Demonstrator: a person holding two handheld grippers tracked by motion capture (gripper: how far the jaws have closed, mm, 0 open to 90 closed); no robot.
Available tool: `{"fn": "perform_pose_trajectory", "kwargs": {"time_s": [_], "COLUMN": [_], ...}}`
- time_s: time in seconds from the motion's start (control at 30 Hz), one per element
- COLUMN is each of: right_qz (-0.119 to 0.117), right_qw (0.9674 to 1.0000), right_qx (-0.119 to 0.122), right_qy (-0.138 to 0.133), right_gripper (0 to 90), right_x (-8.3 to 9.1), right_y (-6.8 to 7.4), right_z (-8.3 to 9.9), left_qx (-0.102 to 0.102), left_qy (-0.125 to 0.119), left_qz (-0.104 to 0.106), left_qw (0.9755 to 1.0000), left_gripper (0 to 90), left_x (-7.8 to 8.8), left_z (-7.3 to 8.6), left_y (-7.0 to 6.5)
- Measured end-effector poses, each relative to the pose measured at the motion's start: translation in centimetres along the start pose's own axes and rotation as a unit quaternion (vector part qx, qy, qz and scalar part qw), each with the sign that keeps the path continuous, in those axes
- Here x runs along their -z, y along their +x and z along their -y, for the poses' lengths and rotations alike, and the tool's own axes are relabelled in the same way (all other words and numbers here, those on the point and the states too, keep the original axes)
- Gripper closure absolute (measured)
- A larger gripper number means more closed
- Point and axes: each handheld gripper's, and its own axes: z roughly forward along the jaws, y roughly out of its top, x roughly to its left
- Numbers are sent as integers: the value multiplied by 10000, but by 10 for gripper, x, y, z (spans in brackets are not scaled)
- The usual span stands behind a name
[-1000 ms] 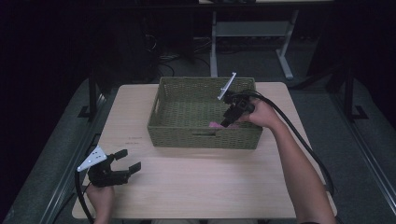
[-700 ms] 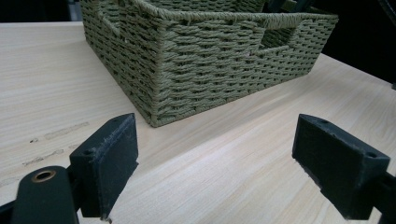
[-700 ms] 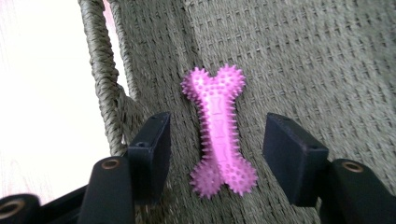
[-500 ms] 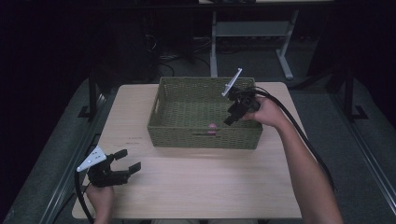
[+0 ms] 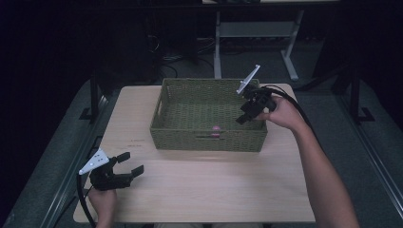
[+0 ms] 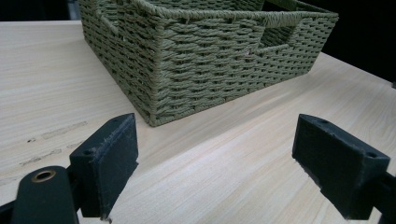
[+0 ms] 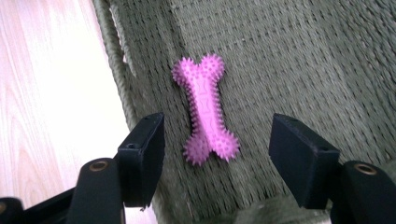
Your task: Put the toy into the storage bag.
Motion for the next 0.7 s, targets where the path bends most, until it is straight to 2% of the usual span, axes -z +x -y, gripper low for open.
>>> {"fn": "perform_pose_trajectory", "kwargs": {"time_s": [0.53, 0.7], "right_qz": [210, 286], "right_qw": [9996, 9991], "right_qx": [-102, -196], "right_qy": [-165, -243], "right_gripper": [343, 341], "right_x": [25, 35], "right_y": [-1, -1], "right_z": [19, 31], "left_qx": [5, 0], "left_qy": [4, 13], "left_qz": [-10, -11], "left_qw": [10000, 10000], "left_gripper": [139, 139], "left_x": [-1, -2], "left_z": [0, 0], "left_y": [-1, -1]}}
